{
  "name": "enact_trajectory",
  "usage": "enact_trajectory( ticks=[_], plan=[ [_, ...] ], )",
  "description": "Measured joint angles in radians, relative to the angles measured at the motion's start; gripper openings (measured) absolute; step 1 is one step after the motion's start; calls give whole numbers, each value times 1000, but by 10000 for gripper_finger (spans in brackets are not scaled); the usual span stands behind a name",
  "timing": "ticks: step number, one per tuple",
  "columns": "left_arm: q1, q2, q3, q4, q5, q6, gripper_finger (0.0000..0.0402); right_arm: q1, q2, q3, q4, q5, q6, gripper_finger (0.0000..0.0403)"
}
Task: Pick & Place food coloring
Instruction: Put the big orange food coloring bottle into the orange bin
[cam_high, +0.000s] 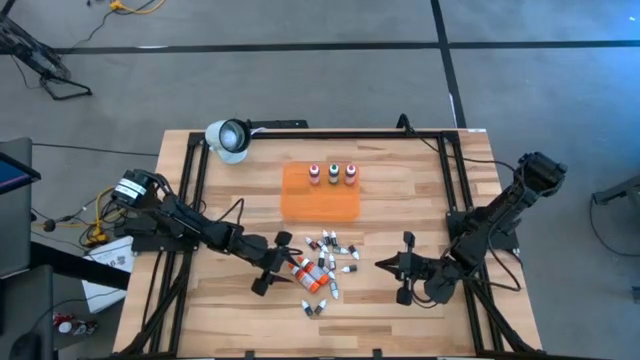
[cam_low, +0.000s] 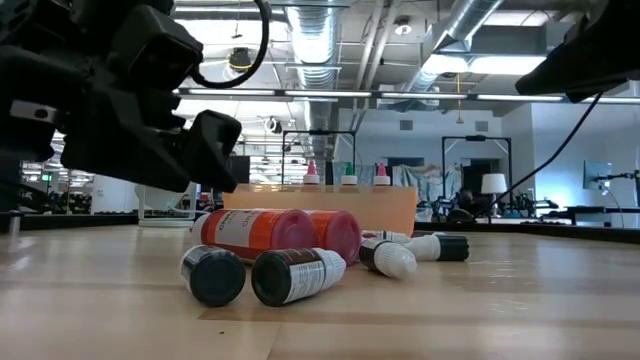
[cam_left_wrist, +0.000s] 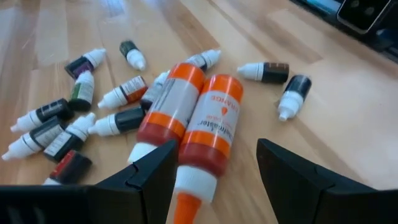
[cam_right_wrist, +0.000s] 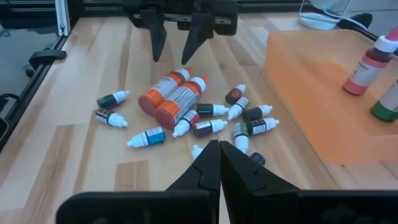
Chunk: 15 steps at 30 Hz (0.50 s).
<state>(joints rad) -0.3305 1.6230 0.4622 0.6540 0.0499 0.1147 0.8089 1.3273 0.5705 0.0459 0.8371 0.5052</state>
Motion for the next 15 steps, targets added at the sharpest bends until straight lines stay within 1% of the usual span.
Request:
enact_trajectory(
  ticks=[7, 15],
  plan=[
    [7, 0, 0, -62, -37, 22, 212, 0, 0, 0, 12, 0, -1, 1],
    [8, 0, 0, -68, -60, 38, 212, 0, 0, 0, 19, 0, -8, 1]
  ],
)
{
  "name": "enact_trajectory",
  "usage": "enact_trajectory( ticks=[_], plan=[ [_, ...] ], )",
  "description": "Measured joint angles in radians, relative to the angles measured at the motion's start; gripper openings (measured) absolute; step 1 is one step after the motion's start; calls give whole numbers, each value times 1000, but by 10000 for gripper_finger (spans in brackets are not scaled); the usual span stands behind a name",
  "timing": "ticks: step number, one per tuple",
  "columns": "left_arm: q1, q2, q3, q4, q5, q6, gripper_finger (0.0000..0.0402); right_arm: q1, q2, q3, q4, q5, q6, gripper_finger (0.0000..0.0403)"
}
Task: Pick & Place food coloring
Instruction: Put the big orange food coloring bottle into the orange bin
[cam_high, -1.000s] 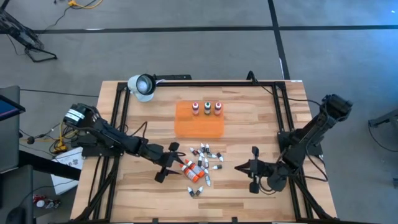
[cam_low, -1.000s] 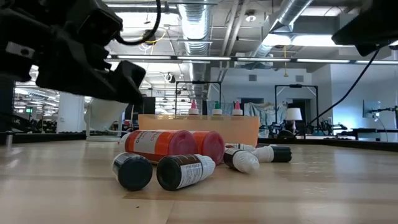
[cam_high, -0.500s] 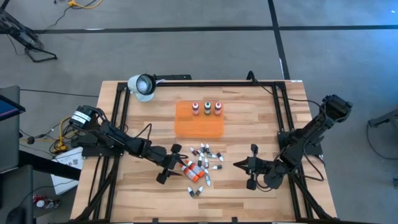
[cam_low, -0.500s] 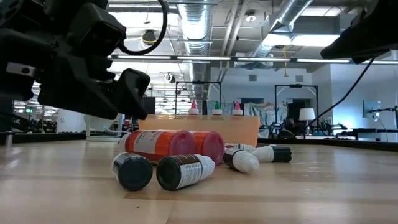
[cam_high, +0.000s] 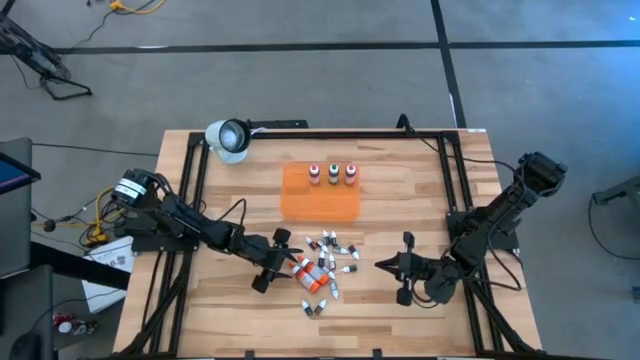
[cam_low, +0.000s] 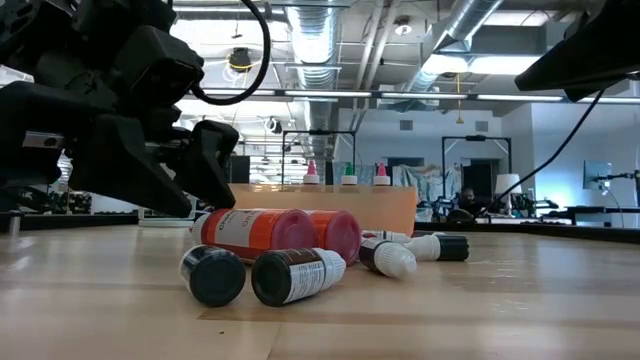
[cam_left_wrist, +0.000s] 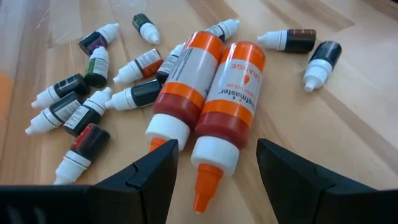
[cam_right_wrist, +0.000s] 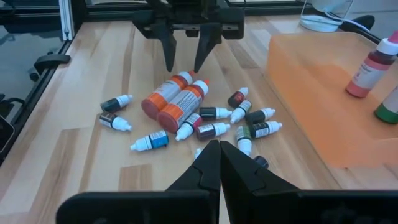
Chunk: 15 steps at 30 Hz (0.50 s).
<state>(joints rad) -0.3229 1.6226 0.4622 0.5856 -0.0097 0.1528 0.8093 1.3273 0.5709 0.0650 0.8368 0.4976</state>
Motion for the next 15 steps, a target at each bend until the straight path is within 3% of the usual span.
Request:
enact_trajectory(
  ticks=[15],
  plan=[
    [0, 11, 0, -7, -2, 1, 212, 0, 0, 0, 5, 0, 0, 1]
  ],
)
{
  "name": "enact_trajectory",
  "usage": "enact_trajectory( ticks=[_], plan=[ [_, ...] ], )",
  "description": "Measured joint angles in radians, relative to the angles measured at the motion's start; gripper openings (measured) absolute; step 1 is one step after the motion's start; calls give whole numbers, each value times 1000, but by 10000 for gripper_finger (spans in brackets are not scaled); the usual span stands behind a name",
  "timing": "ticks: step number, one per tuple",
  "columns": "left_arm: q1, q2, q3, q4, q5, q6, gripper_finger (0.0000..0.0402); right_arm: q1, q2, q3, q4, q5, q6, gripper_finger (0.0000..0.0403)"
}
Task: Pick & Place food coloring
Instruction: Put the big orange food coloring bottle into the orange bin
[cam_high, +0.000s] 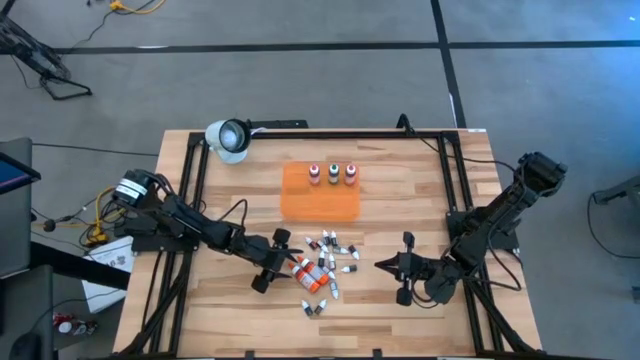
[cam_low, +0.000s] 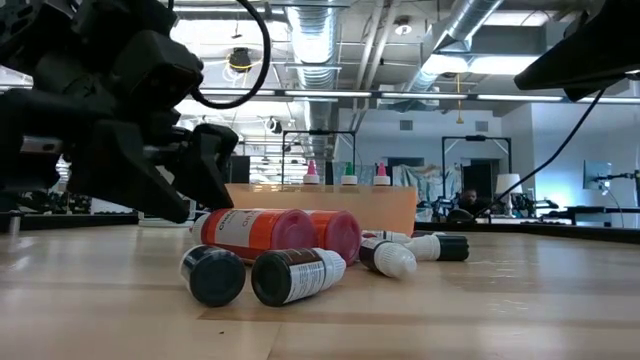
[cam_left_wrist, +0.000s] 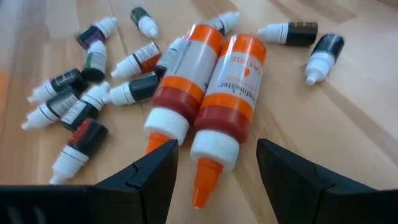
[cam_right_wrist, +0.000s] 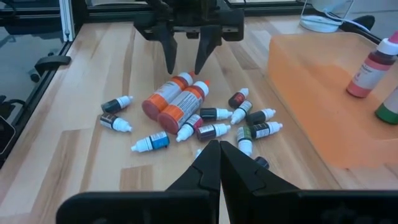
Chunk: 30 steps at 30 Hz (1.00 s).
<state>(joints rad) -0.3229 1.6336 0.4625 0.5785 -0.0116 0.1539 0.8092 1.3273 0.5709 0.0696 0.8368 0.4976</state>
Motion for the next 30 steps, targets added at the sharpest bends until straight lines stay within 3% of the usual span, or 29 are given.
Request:
enact_trajectory(
  ticks=[8, 21, 30],
  plan=[
    [2, 86, 2, 52, 0, -32, 212, 0, 0, 1, 17, 0, -5, 1],
    [2, 86, 2, 82, 8, -33, 209, 0, 0, 1, 16, 0, -9, 1],
    [2, 86, 2, 83, 8, -33, 132, 0, 0, 1, 17, 0, -9, 1]
  ],
)
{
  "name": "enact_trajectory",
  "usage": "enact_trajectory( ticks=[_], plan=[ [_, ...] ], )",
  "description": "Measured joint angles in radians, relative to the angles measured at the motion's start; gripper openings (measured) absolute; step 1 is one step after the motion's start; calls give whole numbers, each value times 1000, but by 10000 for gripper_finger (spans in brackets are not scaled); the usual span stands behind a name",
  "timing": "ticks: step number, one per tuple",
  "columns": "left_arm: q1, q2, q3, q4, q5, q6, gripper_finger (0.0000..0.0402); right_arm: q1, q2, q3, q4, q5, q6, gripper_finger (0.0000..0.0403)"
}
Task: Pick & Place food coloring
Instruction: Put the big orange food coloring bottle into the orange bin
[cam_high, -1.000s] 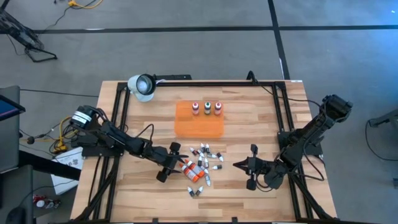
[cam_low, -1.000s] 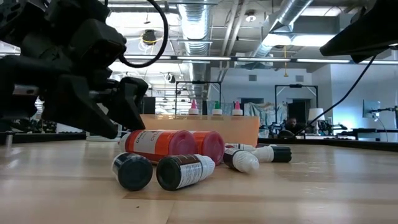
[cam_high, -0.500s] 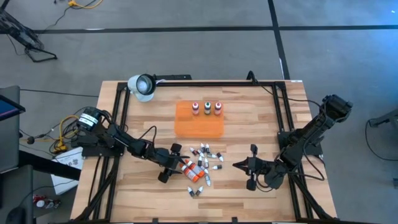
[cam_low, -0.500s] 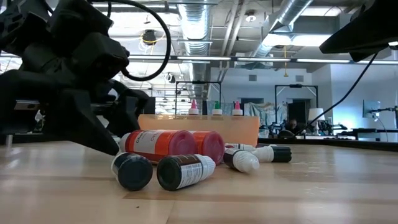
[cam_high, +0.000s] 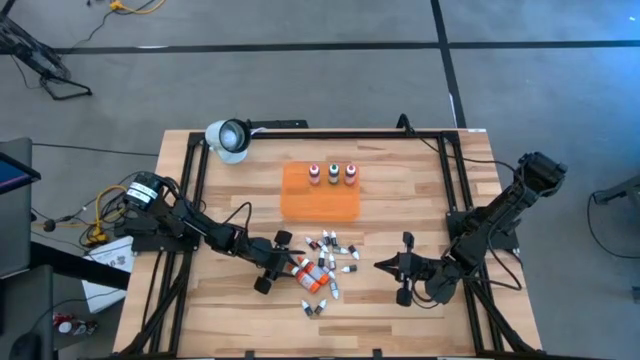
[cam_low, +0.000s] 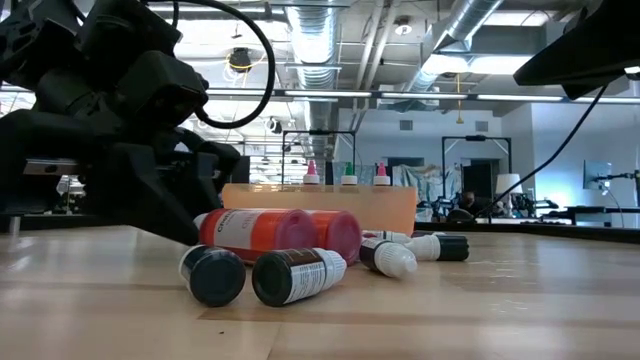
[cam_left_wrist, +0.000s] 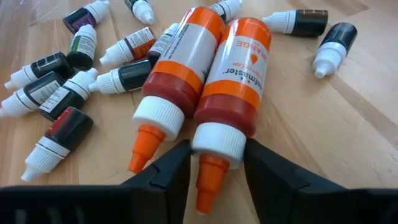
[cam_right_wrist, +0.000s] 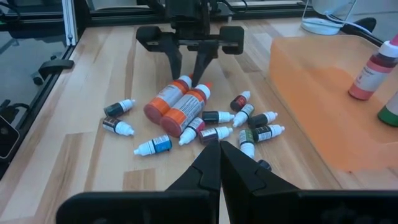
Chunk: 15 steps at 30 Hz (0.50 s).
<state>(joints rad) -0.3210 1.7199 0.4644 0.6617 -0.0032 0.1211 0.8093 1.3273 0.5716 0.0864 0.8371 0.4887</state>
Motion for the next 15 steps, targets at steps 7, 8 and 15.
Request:
enact_trajectory(
  ticks=[7, 8, 15],
  plan=[
    [0, 0, 0, 1, 0, 0, 123, 0, 0, 0, 0, 0, 0, 1],
    [0, 0, 0, 0, 0, 0, 126, 0, 0, 0, 0, 0, 0, 1],
    [0, 0, 0, 0, 0, -5, 126, 0, 0, 0, 0, 0, 0, 1]
  ],
)
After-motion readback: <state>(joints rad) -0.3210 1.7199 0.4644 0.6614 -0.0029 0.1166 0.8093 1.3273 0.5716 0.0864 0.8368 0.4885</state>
